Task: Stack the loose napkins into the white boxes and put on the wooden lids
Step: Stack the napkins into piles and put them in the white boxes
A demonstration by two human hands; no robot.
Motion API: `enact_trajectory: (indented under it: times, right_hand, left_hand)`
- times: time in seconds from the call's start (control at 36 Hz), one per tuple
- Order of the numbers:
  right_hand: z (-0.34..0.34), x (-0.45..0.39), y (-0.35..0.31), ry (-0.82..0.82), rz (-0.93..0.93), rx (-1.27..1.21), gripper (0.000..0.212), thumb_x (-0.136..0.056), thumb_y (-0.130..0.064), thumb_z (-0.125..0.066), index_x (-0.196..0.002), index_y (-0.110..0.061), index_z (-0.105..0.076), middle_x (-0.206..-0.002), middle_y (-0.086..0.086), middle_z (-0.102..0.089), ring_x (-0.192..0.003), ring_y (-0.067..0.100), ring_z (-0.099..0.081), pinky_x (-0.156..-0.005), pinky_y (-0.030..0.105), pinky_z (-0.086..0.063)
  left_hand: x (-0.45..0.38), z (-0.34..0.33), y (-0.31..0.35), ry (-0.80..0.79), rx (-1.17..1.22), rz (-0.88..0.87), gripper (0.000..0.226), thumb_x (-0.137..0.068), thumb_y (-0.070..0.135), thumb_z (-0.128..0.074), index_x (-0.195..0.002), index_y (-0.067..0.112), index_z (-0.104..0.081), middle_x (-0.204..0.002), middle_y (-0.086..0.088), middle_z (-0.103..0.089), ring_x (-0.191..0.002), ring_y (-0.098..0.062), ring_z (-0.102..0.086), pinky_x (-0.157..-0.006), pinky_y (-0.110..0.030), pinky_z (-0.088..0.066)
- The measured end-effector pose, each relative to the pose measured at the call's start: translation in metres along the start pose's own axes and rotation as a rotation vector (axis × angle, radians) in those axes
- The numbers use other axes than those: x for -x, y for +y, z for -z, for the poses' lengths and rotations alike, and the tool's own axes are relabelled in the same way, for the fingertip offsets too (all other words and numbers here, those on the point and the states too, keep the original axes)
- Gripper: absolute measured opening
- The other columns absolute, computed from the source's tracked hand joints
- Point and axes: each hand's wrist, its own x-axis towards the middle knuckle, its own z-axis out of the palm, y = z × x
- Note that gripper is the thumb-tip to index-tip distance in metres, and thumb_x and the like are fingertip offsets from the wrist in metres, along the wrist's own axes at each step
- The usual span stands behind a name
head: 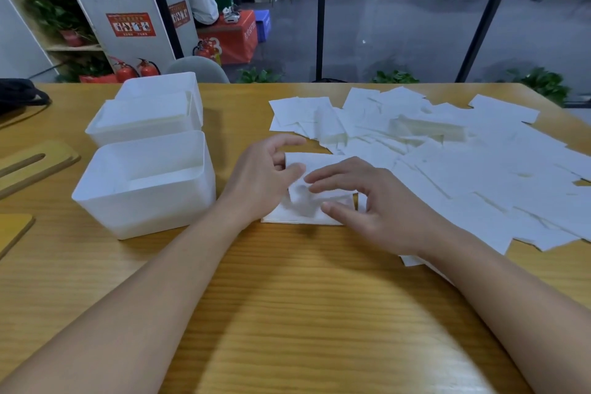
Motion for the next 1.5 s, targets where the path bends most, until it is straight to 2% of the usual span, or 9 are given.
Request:
enact_trajectory:
  times: [0.06, 0.14, 0.25, 0.33, 0.5, 0.64, 0.83, 1.33, 1.5]
  right_hand:
    - [0.001, -0.001, 0.001, 0.039, -0.022, -0.009, 0.016, -0.102, -0.024, -0.074, -0.116, -0.03, -0.08, -0.132, -0.025, -0.069, -0.137, 0.006, -0.056, -0.107, 0.035, -0.05]
    - [0.004, -0.004, 0.007, 0.178, -0.051, -0.008, 0.019, -0.102, -0.027, -0.074, -0.12, -0.033, -0.077, -0.13, -0.024, -0.07, -0.132, 0.007, -0.059, -0.104, 0.036, -0.052]
    - [0.01, -0.006, 0.014, 0.28, -0.06, 0.099, 0.042, -0.103, -0.03, -0.073, -0.143, -0.035, -0.064, -0.146, -0.022, -0.059, -0.143, 0.007, -0.046, -0.118, 0.03, -0.039]
    - [0.013, -0.007, 0.016, 0.28, -0.137, 0.158, 0.053, -0.104, -0.041, -0.069, -0.155, -0.039, -0.052, -0.154, -0.02, -0.052, -0.147, 0.004, -0.038, -0.12, 0.027, -0.032]
    - [0.02, -0.01, 0.017, 0.382, -0.277, -0.101, 0.008, -0.102, -0.031, -0.073, -0.098, -0.03, -0.079, -0.095, -0.016, -0.077, -0.094, 0.004, -0.069, -0.078, 0.025, -0.049]
    - [0.014, -0.01, 0.021, 0.383, -0.362, -0.267, 0.011, -0.099, -0.029, -0.079, -0.11, -0.03, -0.076, -0.068, 0.0, -0.061, -0.064, 0.02, -0.064, -0.071, 0.035, -0.054]
    - [-0.003, -0.012, 0.025, 0.348, -0.394, -0.078, 0.025, -0.097, -0.032, -0.079, -0.12, -0.033, -0.071, -0.082, -0.005, -0.071, -0.073, 0.008, -0.065, -0.074, 0.024, -0.054]
    - [-0.01, -0.013, 0.029, 0.238, -0.335, 0.179, 0.02, -0.098, -0.034, -0.076, -0.117, -0.027, -0.072, -0.082, -0.011, -0.069, -0.075, 0.006, -0.062, -0.075, 0.03, -0.053]
    - [0.002, -0.015, 0.04, 0.243, -0.292, 0.437, 0.026, -0.103, -0.04, -0.068, -0.123, -0.026, -0.079, -0.135, -0.004, -0.064, -0.126, 0.025, -0.052, -0.107, 0.042, -0.042]
  left_hand:
    - [0.0, 0.001, 0.001, 0.007, -0.017, -0.017, 0.038, -0.101, 0.018, -0.075, -0.134, 0.037, -0.07, -0.063, -0.003, -0.043, -0.058, -0.012, -0.042, -0.059, -0.024, -0.043]
    - [0.001, 0.004, 0.004, -0.008, -0.018, -0.073, 0.034, -0.103, 0.021, -0.073, -0.13, 0.041, -0.072, -0.085, -0.024, -0.067, -0.074, -0.036, -0.061, -0.07, -0.043, -0.056]
    - [0.006, 0.012, 0.01, -0.065, 0.033, -0.164, 0.024, -0.103, 0.011, -0.072, -0.12, 0.027, -0.08, -0.106, 0.007, -0.082, -0.099, -0.018, -0.077, -0.096, -0.047, -0.061]
    - [0.004, 0.018, 0.012, -0.095, 0.097, -0.212, 0.021, -0.101, 0.001, -0.073, -0.116, 0.014, -0.08, -0.107, 0.002, -0.082, -0.102, -0.02, -0.077, -0.095, -0.041, -0.062]
    - [0.001, 0.021, 0.01, -0.049, 0.06, -0.2, 0.013, -0.104, 0.01, -0.071, -0.104, 0.02, -0.08, -0.09, 0.006, -0.079, -0.082, -0.011, -0.07, -0.075, -0.031, -0.054]
    - [0.0, 0.025, 0.008, -0.06, -0.11, -0.071, 0.014, -0.105, 0.026, -0.068, -0.094, 0.025, -0.077, -0.074, -0.008, -0.07, -0.062, -0.013, -0.057, -0.063, -0.033, -0.047]
    - [-0.001, 0.028, 0.003, -0.148, -0.297, 0.092, 0.011, -0.103, 0.025, -0.064, -0.095, 0.029, -0.07, -0.057, 0.009, -0.055, -0.054, -0.01, -0.052, -0.055, -0.033, -0.043]
    - [-0.001, 0.027, -0.002, -0.184, -0.524, 0.127, 0.007, -0.102, 0.037, -0.067, -0.108, 0.035, -0.066, -0.092, 0.012, -0.065, -0.084, -0.008, -0.063, -0.069, -0.035, -0.048]
    - [0.0, 0.027, -0.001, -0.114, -0.606, 0.096, 0.013, -0.097, 0.049, -0.071, -0.1, 0.036, -0.07, -0.1, 0.016, -0.063, -0.095, -0.005, -0.059, -0.079, -0.035, -0.05]
